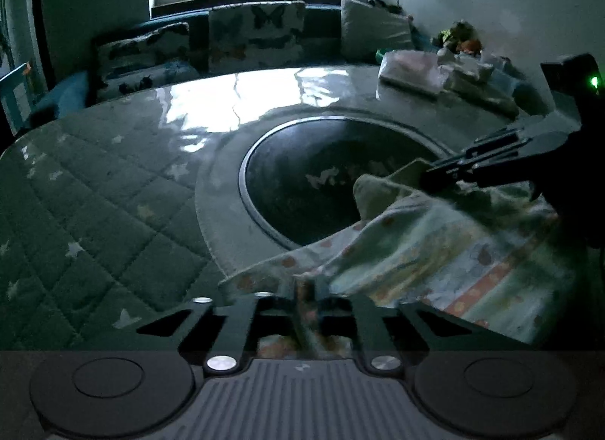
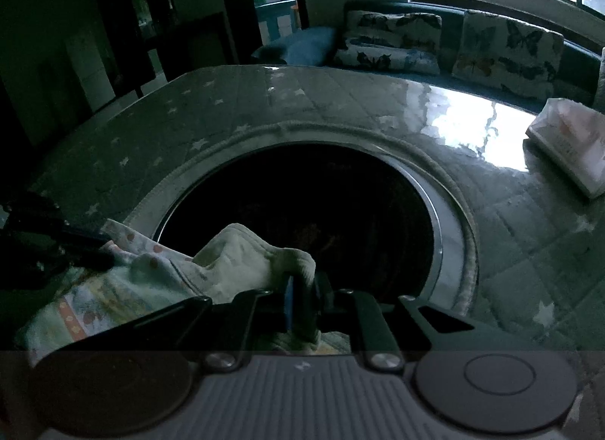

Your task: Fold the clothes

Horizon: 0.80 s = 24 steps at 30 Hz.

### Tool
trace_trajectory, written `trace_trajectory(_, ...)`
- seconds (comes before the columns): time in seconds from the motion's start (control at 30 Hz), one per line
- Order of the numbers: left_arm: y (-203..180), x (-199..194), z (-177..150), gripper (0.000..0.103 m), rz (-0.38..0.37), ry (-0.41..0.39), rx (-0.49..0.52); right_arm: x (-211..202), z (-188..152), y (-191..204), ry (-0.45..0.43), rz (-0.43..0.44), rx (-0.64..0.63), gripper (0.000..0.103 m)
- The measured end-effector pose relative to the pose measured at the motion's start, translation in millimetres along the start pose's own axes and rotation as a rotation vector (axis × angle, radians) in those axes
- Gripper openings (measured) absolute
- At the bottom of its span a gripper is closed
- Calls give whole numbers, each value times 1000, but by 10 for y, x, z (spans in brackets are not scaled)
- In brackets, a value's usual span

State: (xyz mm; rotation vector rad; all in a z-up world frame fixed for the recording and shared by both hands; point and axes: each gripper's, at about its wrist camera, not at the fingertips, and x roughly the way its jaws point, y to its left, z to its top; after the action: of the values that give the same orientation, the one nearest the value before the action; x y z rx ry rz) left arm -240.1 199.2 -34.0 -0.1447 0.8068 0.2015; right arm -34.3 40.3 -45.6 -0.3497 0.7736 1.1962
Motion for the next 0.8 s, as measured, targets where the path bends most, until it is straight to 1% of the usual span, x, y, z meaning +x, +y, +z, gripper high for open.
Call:
trace_trajectory(0.07,-8,-89,33,7,18,-37,0,-64,41,37,-28,-4,-9,4)
trace_trajectory(0.17,-14,-259,101,6,53,-99,-3,-159,102,93,-69,-10,-24,4)
trace_trajectory(0.23,-16,-326,133,6,90,-138,1,-177,175,129,-103,-14,-31,4)
trace_trajectory(0.27,-2,-309,137,6,111,-144,1,-156,206,140,-114,-19,-32,4)
trace_trajectory(0.33,50,-225,133,6,137,-138,-11,-48,224,142,-117,-34,-31,5)
trace_trajectory(0.4,120,-80,103,6,155,-108,-44,108,217,110,-83,-36,-18,6)
trace_trajectory(0.47,160,67,56,6,179,-77,-64,204,211,88,-61,-40,-9,13)
trace_trajectory(0.53,170,122,22,6,189,-70,-78,180,211,95,-71,-53,-12,14)
trace_trajectory(0.6,158,111,13,6,192,-74,-85,37,216,106,-85,-47,-11,19)
trace_trajectory(0.67,165,107,14,6,189,-73,-97,-106,173,159,-84,-40,-33,20)
trace_trajectory(0.8,178,109,6,6,189,-72,-112,-291,-44,284,-56,-12,-43,20)
